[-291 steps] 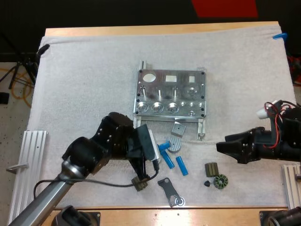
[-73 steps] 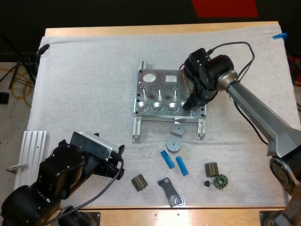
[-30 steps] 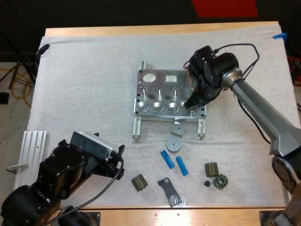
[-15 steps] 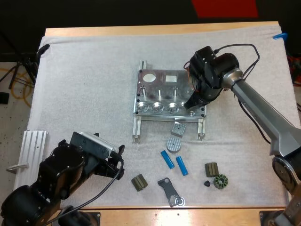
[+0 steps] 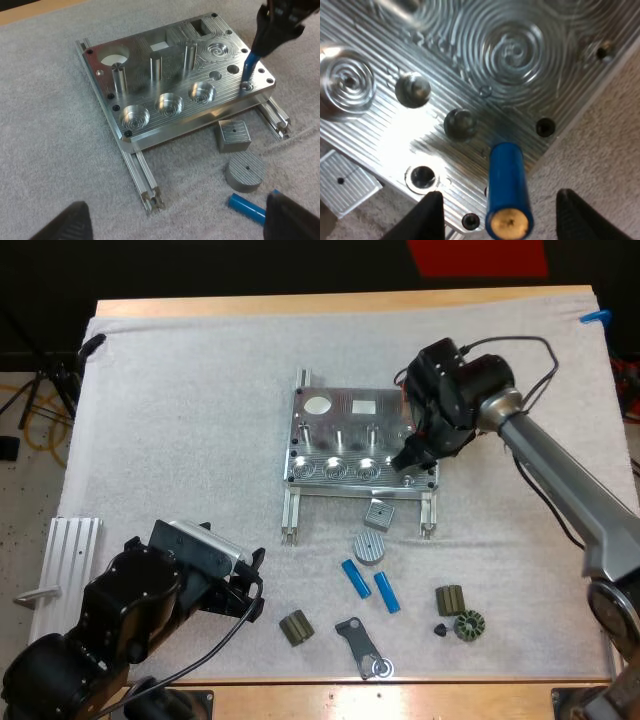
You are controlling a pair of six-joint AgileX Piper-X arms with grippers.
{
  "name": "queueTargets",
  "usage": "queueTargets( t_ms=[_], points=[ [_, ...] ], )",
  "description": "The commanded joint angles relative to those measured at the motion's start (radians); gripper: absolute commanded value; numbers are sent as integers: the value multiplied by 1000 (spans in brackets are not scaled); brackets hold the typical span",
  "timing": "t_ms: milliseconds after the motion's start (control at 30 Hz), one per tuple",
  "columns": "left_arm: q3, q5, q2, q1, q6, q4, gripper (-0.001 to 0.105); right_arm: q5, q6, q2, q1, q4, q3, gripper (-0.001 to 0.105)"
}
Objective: Load cells from right to left
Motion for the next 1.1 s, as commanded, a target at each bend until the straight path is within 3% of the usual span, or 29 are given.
queueTargets(
  t_ms=[0, 300, 1067],
  points=[
    [-9, -11, -3, -4, -3, 0, 68, -8, -1, -32, -1, -7, -2, 50],
    [-9, -11, -3, -4, -3, 0, 68, 105, -3, -92, -1, -8, -2, 49],
    [-9, -11, -3, -4, -3, 0, 68, 135, -8, -4, -1, -42, 2, 49]
  ],
)
